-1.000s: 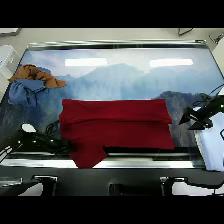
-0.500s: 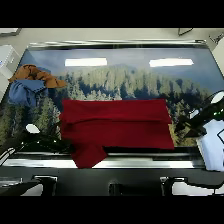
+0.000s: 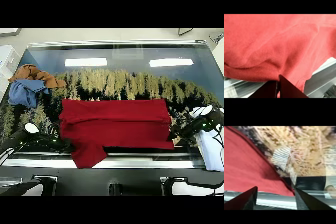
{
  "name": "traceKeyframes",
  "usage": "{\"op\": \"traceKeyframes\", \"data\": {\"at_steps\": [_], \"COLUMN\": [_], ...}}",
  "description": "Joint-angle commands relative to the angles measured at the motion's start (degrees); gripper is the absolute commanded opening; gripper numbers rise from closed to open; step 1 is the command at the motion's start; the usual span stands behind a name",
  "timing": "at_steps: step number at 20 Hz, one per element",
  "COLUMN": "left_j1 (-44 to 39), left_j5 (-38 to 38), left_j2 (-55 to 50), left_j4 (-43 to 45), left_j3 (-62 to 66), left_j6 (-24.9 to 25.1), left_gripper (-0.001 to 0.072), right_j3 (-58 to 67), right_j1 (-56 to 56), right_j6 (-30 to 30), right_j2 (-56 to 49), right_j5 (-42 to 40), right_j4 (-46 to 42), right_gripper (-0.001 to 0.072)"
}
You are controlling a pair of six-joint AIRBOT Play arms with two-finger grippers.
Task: Fold the clothes and pants, and hang the long-sleeved shirts on hangers.
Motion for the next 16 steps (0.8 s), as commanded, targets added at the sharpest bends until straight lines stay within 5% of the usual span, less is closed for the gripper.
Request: {"op": "traceKeyframes", "data": {"at_steps": [1, 4, 6, 7, 8, 11, 16], "left_j1": [-0.02, -0.02, -0.02, -0.02, -0.02, 0.74, 4.9], "left_j5": [-0.39, -0.52, -0.55, -0.55, -0.59, -3.85, -7.56], "left_j2": [0.09, 0.09, 0.09, 0.09, 0.2, 1.95, 0.04], "left_j4": [0.02, 0.02, 0.02, 0.02, 0.13, 4.87, 10.64], "left_j3": [0.07, 0.07, 0.07, 0.09, 0.35, 5.79, 24.59], "left_j6": [0.0, 0.0, 0.0, 0.0, 0.04, 0.0, -2.01], "left_gripper": [0.0022, 0.0022, 0.0022, 0.0022, 0.0022, 0.0021, 0.002], "right_j3": [-2.1, -2.89, -2.89, -2.86, -2.8, 0.28, 15.69], "right_j1": [-0.04, -0.04, -0.04, -0.04, -0.04, -0.04, 1.84], "right_j6": [-0.48, -0.46, -0.52, -0.9, -1.53, -4.79, 0.02], "right_j2": [-0.11, -0.11, -0.09, -0.09, 0.07, 2.19, 2.84], "right_j5": [-1.16, -1.68, -1.64, -1.29, -0.83, -0.81, -3.15], "right_j4": [0.76, 0.85, 1.75, 2.45, 3.26, 6.54, 8.83], "right_gripper": [0.0554, 0.0494, 0.0272, 0.0097, 0.0039, 0.0036, 0.0034]}}
